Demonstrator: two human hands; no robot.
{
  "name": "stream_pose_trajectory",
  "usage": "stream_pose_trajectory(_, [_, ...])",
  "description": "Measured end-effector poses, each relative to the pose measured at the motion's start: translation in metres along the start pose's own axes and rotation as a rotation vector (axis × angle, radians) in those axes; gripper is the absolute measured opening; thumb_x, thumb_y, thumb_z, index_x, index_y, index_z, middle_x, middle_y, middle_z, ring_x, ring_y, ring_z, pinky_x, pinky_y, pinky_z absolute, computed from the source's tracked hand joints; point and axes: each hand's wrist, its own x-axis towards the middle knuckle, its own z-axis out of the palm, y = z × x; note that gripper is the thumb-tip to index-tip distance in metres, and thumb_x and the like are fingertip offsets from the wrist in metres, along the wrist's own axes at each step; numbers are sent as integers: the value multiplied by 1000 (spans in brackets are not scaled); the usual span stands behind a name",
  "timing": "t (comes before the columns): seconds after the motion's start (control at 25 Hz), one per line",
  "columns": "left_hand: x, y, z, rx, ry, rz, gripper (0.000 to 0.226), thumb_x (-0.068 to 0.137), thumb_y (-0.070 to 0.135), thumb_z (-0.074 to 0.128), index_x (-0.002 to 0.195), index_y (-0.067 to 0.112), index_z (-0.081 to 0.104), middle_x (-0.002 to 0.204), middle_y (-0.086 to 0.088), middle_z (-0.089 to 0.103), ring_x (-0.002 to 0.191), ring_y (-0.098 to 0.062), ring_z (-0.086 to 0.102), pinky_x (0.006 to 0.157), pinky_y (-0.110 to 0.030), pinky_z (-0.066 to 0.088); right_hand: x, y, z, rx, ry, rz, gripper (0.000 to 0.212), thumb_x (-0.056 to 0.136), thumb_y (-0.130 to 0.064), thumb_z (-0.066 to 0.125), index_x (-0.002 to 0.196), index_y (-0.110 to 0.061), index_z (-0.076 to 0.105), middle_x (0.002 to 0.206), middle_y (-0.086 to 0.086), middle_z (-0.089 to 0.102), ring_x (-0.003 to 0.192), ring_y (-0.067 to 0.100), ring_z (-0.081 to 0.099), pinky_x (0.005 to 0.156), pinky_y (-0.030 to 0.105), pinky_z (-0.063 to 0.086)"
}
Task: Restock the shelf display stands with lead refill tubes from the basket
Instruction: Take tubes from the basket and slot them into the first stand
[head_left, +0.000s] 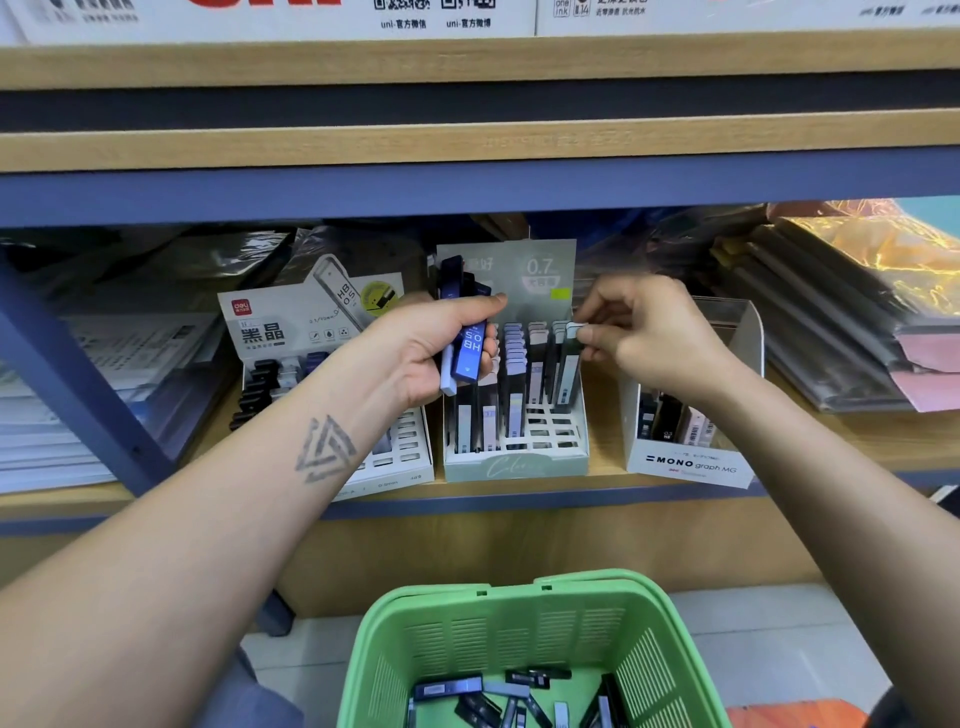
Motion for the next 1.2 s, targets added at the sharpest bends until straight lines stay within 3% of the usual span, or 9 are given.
stream_pose_trajectory(0.28, [2, -3, -1, 8, -5, -1, 19, 87, 14, 75, 84, 7, 58, 62, -6, 58, 46, -13, 55, 41, -21, 48, 4, 9, 11, -11, 109, -12, 24, 92, -5, 69, 83, -26, 66, 73, 2, 73, 64, 8, 71, 70, 30, 62])
stream_pose_trajectory(0.6, [2, -5, 3, 19, -34, 2, 20, 90, 18, 72, 82, 8, 56, 63, -6, 56, 47, -12, 54, 41, -21, 47, 2, 17, 17, -71, 14, 2, 7, 92, -7, 70, 89, -13, 71, 74, -1, 71, 67, 10, 72, 79, 43, 61])
stream_pose_trajectory(0.72, [2, -5, 5, -11, -43, 8, 20, 94, 20, 67, 87, 6, 54, 64, -8, 55, 46, -14, 53, 42, -22, 47, 2, 18, 20, -267, 44, -61, 11, 92, -14, 71, 101, -14, 77, 92, 0, 75, 85, 13, 68, 85, 34, 56])
stream_pose_trajectory(0.84, [2, -6, 5, -24, -56, 4, 19, 94, 19, 64, 87, 4, 55, 66, -9, 56, 48, -15, 54, 43, -23, 47, 0, 15, 24, -422, 49, -163, 13, 92, -15, 68, 101, -14, 77, 102, 2, 74, 96, 25, 67, 81, 40, 56])
stream_pose_trajectory(1.0, [-4, -9, 5, -4, -116, -14, 19, 93, 17, 68, 80, 4, 62, 67, -9, 62, 54, -16, 61, 46, -24, 51, -1, 10, 22, -530, 71, -145, 23, 94, -24, 64, 114, -20, 74, 113, 1, 66, 101, 26, 62, 79, 40, 54])
stream_pose_trajectory(1.08, [-5, -11, 6, 26, -146, -6, 17, 90, 19, 71, 85, 4, 66, 72, -10, 66, 61, -18, 67, 49, -24, 54, 0, 2, 21, -222, 71, -80, 27, 95, -21, 65, 121, -18, 72, 109, 2, 70, 96, 21, 65, 82, 41, 55])
stream_pose_trajectory(1.2, [-8, -14, 9, 47, -193, -1, 17, 90, 22, 70, 91, 5, 69, 75, -9, 69, 63, -16, 69, 51, -23, 56, -3, -15, 21, 570, -152, 181, 23, 98, -13, 63, 120, -9, 69, 90, 8, 74, 80, 18, 67, 67, 30, 53])
